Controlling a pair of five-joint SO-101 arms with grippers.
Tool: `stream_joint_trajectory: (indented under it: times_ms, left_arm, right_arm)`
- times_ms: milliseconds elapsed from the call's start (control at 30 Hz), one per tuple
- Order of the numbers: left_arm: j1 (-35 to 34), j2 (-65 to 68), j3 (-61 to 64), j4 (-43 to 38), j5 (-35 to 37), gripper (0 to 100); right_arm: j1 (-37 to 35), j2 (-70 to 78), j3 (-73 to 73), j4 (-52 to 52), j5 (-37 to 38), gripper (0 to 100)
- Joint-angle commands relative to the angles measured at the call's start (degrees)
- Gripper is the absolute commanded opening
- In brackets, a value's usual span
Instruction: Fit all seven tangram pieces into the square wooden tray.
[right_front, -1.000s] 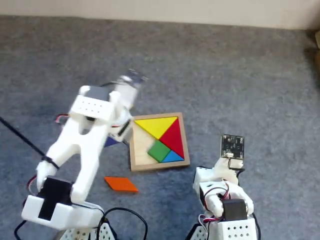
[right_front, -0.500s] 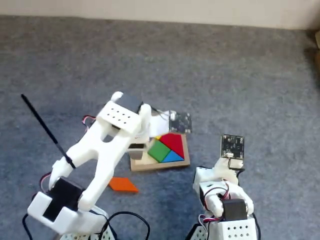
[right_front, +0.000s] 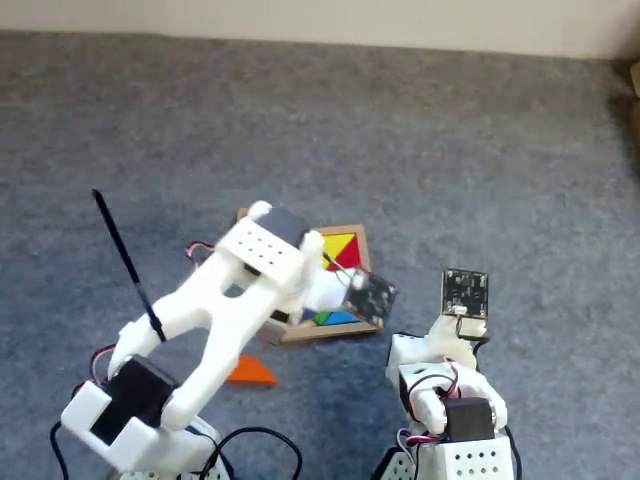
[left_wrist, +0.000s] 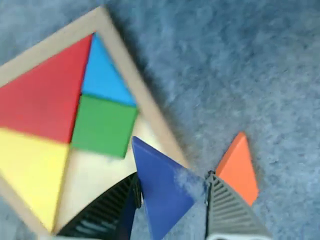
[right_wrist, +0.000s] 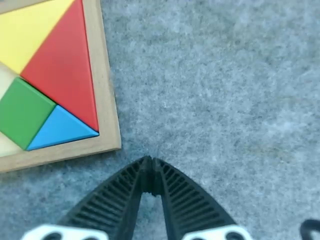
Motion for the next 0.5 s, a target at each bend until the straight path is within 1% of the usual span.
stream_joint_trajectory:
  times_ms: [0,133,200,333,467]
  left_arm:
    - [4.35,-0.31,0.22,-0.09,-6.24,1]
    - [5.41,-0.31,0.22,-0.09,-7.65,1]
    - [5.41,-0.31,0.22,-0.09,-9.23,1]
    - [5.14,-0.22,0.31,-1.76,-9.14,1]
    - [4.97,-0.22,0.4,-2.9,-9.23,1]
  right_arm:
    - [0.66,-0.48,8.31,0.31,-0.7,1.6]
    - [0.75,-0.48,8.31,0.31,-0.7,1.6]
    - [2.42,-0.48,8.31,-0.57,-0.79,1.6]
    - [7.34,-0.48,8.31,-4.7,-0.79,1.6]
    - [7.6,-0.48,8.31,-4.88,-0.79,1.6]
